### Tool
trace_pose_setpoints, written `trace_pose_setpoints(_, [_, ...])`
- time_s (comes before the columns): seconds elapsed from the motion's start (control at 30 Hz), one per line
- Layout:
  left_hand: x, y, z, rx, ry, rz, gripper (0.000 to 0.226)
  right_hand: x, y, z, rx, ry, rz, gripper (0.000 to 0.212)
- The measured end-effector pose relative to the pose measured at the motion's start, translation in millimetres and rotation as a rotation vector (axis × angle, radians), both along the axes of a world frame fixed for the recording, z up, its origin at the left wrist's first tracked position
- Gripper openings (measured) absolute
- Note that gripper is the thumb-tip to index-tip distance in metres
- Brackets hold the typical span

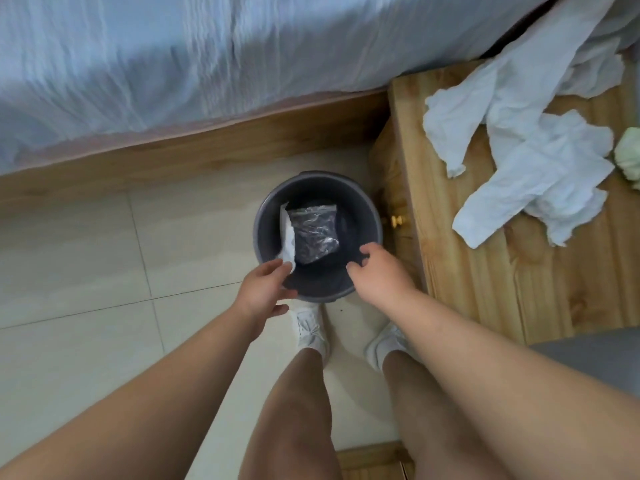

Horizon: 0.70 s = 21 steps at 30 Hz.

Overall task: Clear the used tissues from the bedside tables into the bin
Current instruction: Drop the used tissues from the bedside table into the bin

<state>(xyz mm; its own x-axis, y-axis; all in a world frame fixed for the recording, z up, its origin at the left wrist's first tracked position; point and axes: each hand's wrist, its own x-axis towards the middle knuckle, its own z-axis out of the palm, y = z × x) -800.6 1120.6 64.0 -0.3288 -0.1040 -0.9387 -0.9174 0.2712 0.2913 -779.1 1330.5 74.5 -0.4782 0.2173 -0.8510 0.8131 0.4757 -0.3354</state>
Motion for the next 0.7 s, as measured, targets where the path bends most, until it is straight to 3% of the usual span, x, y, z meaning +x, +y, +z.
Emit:
trace_pose_setpoints(0.2, [-4,45,46,-0.073,0.177,-0.177,0.016,13,44,55,-0.083,0.109,-0.019,0.028])
trace_pose_setpoints(0.33, [-25,109,82,-0.047,0.411,-0.432,0.012,20,103,94,0.042,0.293,-0.109,0.008])
trace_pose_setpoints(0.43, [-41,167,102,-0.046,0.596,-0.703,0.021,22,158,111,0.258,0.433,-0.242,0.018])
trace_pose_setpoints(0.5, [-44,205,108,-0.054,0.696,-0.853,0.033,22,194,112,0.371,0.465,-0.296,0.038])
trace_pose_setpoints(0.6, [-36,251,103,-0.118,0.803,-1.066,0.053,17,232,105,0.421,0.411,-0.167,0.075])
trace_pose_setpoints(0.7, [-27,270,87,-0.143,0.875,-1.250,0.069,11,246,94,0.394,0.404,0.052,0.083])
